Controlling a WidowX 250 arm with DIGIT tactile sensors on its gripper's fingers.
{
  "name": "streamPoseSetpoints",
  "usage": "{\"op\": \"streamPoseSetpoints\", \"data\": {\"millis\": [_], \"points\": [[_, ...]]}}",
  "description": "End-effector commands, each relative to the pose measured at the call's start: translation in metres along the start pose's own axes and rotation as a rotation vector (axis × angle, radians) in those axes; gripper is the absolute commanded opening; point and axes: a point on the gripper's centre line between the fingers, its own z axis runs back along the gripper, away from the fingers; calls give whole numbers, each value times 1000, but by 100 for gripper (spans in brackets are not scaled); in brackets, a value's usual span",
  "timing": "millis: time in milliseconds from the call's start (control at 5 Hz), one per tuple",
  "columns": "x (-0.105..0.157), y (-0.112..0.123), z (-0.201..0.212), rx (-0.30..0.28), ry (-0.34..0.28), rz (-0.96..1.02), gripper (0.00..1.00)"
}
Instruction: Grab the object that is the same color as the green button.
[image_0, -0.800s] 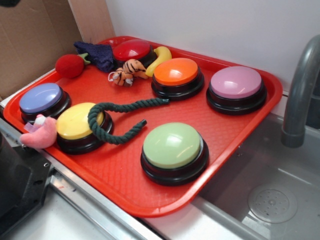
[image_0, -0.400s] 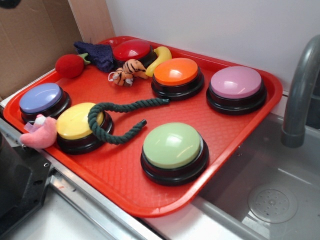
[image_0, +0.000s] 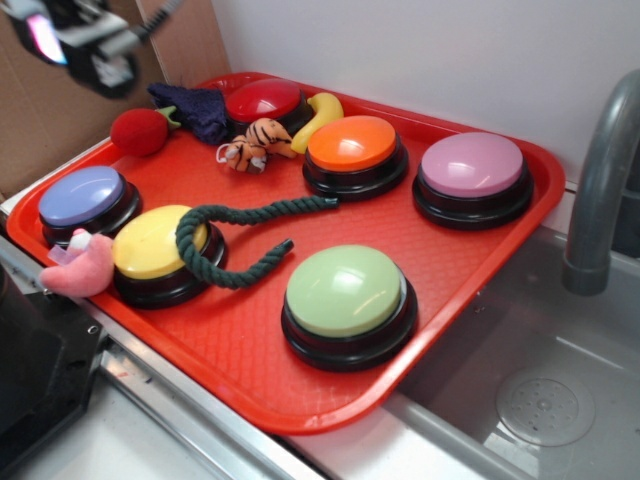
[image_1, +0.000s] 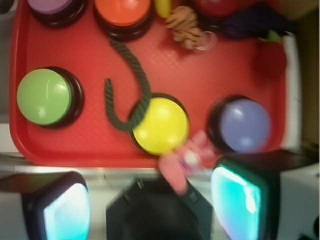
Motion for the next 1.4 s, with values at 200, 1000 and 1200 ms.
{"op": "streamPoseSetpoints", "data": {"millis": [200, 1000, 1200], "points": [[61, -7, -88, 5, -16, 13, 100], [67, -1, -135, -1, 63, 99, 0], [66, 2, -139, -19, 83, 109, 0]]}}
